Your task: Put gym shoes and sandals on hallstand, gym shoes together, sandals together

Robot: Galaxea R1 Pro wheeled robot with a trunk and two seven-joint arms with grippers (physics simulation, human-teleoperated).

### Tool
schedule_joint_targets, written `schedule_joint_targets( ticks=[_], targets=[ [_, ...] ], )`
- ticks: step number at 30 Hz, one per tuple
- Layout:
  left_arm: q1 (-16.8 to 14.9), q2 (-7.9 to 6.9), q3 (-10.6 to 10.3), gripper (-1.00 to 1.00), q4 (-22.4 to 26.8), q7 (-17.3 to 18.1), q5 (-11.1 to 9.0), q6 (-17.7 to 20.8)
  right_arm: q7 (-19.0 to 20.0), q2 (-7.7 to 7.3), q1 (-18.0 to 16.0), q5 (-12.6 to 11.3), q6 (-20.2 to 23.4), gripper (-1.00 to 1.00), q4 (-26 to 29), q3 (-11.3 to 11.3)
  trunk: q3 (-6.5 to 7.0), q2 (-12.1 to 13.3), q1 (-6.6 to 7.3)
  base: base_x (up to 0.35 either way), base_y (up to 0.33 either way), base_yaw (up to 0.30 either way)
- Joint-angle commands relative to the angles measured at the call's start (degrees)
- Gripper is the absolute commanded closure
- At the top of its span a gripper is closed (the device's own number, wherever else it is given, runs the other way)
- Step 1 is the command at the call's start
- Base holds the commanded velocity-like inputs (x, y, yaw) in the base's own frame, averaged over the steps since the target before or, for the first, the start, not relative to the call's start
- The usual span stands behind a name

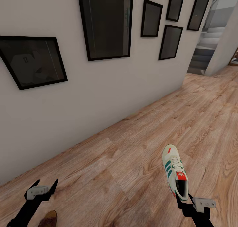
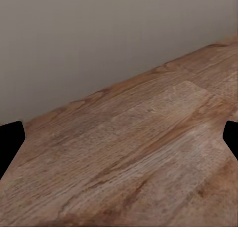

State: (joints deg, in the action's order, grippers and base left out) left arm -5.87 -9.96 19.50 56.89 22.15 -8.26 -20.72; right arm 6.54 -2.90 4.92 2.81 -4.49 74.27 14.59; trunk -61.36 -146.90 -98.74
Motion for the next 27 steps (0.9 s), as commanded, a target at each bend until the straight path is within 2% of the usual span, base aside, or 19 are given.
schedule_joint_targets(
  ticks=[1,2,3,5,6,8,9,11,17,27],
  targets=[
    [-1.60,-0.68,-0.03,-1.00,-3.16,0.00,0.02,-0.83,-0.04,0.00,0.00,-0.09,0.01,1.00,0.00,0.00,0.00,0.00,0.00,0.000,0.000,0.000],
    [-3.25,-1.36,-0.11,-1.00,-6.67,0.00,0.03,-1.83,-0.04,0.00,0.00,-0.09,0.01,1.00,0.00,-0.02,0.00,0.00,0.00,0.000,0.000,0.000],
    [-3.25,-1.36,-0.11,-1.00,-6.67,0.00,0.03,-1.83,-0.04,0.00,0.00,-0.09,0.01,1.00,0.00,-0.02,0.00,0.00,0.00,0.000,0.000,0.000],
    [-6.72,-2.51,-0.31,-1.00,-14.16,0.00,0.05,-4.36,-0.04,-0.02,0.00,-0.11,0.01,1.00,0.00,-0.01,0.00,0.00,0.00,0.000,0.000,0.000],
    [-6.72,-2.51,-0.31,-1.00,-14.16,0.00,0.05,-4.36,-0.04,-0.02,0.00,-0.11,0.01,1.00,0.00,-0.01,0.00,0.00,0.00,0.000,0.000,0.000],
    [-9.80,-3.27,-0.45,-1.00,-20.88,0.00,0.13,-7.33,-0.04,-0.04,0.00,-0.13,0.01,1.00,0.00,-0.01,0.00,0.00,0.00,0.000,0.000,0.000],
    [-9.80,-3.27,-0.45,-1.00,-20.88,0.00,0.13,-7.33,-0.04,-0.04,0.00,-0.13,0.01,1.00,0.00,-0.01,0.00,0.00,0.00,0.000,0.000,0.000],
    [-11.88,-3.75,-0.55,-1.00,-25.52,0.00,0.42,-9.86,-0.04,-0.06,0.00,-0.17,0.01,1.00,0.00,0.02,0.00,0.00,0.00,0.000,0.000,0.000],
    [-14.06,-4.14,-0.68,-1.00,-30.73,-0.05,1.86,-12.56,-0.04,-0.07,0.00,-0.22,0.01,1.00,0.00,0.10,0.00,0.00,0.00,0.000,0.000,0.000],
    [-15.18,-4.38,-0.67,-1.00,-33.79,-1.03,5.01,-14.05,-0.04,-0.08,0.00,-0.22,0.01,1.00,0.00,0.10,0.00,0.00,0.00,0.000,0.000,0.000]
  ],
)
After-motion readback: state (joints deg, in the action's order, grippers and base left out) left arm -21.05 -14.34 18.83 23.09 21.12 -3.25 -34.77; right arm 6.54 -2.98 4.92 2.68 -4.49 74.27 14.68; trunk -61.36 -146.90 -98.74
